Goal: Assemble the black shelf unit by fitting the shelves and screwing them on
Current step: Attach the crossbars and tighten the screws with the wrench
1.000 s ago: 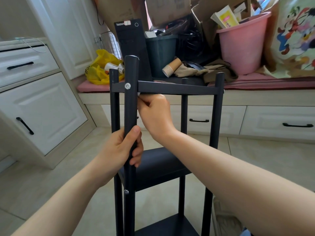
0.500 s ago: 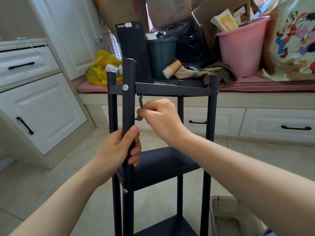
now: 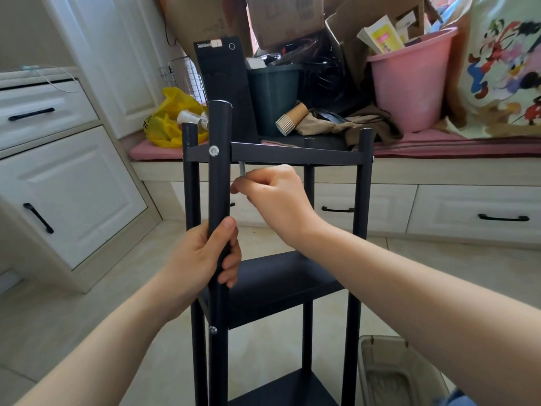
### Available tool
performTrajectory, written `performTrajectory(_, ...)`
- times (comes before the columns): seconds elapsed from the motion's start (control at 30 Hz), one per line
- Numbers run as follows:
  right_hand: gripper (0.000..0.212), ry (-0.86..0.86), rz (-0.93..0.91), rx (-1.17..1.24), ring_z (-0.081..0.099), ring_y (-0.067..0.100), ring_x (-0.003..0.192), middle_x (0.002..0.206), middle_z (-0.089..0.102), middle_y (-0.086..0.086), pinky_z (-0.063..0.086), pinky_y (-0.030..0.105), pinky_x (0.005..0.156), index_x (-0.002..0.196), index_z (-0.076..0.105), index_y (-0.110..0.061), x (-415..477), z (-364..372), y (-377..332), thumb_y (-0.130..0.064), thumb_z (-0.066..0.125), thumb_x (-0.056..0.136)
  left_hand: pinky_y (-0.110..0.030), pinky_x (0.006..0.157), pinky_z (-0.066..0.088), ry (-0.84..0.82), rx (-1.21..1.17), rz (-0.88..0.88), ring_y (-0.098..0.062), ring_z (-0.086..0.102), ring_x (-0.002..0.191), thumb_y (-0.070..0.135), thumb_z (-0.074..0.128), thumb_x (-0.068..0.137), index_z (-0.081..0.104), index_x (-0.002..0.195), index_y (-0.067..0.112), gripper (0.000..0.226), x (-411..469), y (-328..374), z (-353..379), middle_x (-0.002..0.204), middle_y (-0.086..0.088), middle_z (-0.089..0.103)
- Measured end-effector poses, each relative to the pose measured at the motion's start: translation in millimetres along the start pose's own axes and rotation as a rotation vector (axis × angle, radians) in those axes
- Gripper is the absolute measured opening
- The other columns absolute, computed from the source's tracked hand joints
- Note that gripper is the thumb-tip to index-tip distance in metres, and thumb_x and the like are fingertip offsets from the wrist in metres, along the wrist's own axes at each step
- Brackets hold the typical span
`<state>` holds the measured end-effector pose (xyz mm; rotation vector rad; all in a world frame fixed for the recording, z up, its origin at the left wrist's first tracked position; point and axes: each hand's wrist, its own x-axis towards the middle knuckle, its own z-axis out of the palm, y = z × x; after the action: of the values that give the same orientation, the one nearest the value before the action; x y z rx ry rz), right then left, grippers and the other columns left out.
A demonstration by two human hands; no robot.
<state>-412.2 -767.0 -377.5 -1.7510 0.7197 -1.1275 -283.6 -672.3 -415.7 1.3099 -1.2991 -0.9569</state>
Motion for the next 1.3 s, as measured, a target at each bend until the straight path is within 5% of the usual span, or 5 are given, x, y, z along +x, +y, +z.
performTrajectory(0.4, 0.027, 0.06, -0.033, 0.0, 0.055, 0.003, 0.056, 0.065, 0.068, -0.005, 0.05, 0.024, 0.068, 0.077, 0.074, -0.009, -0.6, 7.8, 1.1, -0.017, 0.06, 0.098, -0.027, 0.05, 0.046, -0.022, -0.002, -0.004, -0.015, 0.04, 0.044, 0.067, 0.056, 0.08, 0.055, 0.067, 0.027, 0.043, 1.6, -4.0, -3.5, 0.056, -0.001, 0.041)
performTrajectory(0.6, 0.025, 0.115, -0.067, 0.064, 0.059, 0.015, 0.061, 0.067, 0.067, 0.003, 0.057, 0.043, 0.074, 0.082, 0.074, 0.002, 4.6, 16.5, 4.4, -0.011, 0.06, 0.098, -0.026, 0.049, 0.046, -0.032, -0.011, -0.007, -0.015, 0.04, 0.043, 0.065, 0.056, 0.083, 0.055, 0.066, 0.026, 0.042, 0.6, -2.0, -0.8, 0.055, -0.001, 0.041)
performTrajectory(0.9, 0.025, 0.195, -0.121, 0.118, 0.054, 0.001, 0.053, 0.062, 0.059, -0.003, 0.046, 0.018, 0.06, 0.073, 0.066, -0.012, 10.7, 24.7, 8.6, -0.009, 0.058, 0.097, -0.028, 0.049, 0.046, -0.049, -0.004, -0.003, -0.016, 0.039, 0.044, 0.064, 0.055, 0.082, 0.054, 0.067, 0.025, 0.041, 0.1, 0.2, 1.3, 0.056, -0.002, 0.04)
performTrajectory(1.07, 0.026, 0.159, -0.121, 0.092, 0.057, 0.012, 0.061, 0.065, 0.063, 0.007, 0.049, 0.03, 0.067, 0.074, 0.066, -0.007, 8.7, 24.8, 9.4, -0.01, 0.057, 0.098, -0.028, 0.049, 0.046, -0.043, -0.007, -0.005, -0.016, 0.039, 0.044, 0.065, 0.055, 0.08, 0.053, 0.067, 0.024, 0.043, -0.3, 0.4, -0.2, 0.056, -0.002, 0.04)
performTrajectory(1.3, 0.037, 0.077, -0.091, 0.005, 0.048, 0.006, 0.054, 0.055, 0.055, -0.005, 0.042, 0.022, 0.057, 0.061, 0.061, -0.018, 0.6, 16.8, 7.8, -0.011, 0.057, 0.097, -0.028, 0.049, 0.046, -0.026, -0.002, -0.007, -0.015, 0.04, 0.044, 0.067, 0.055, 0.088, 0.054, 0.066, 0.025, 0.047, -0.5, 1.1, -0.6, 0.056, -0.001, 0.04)
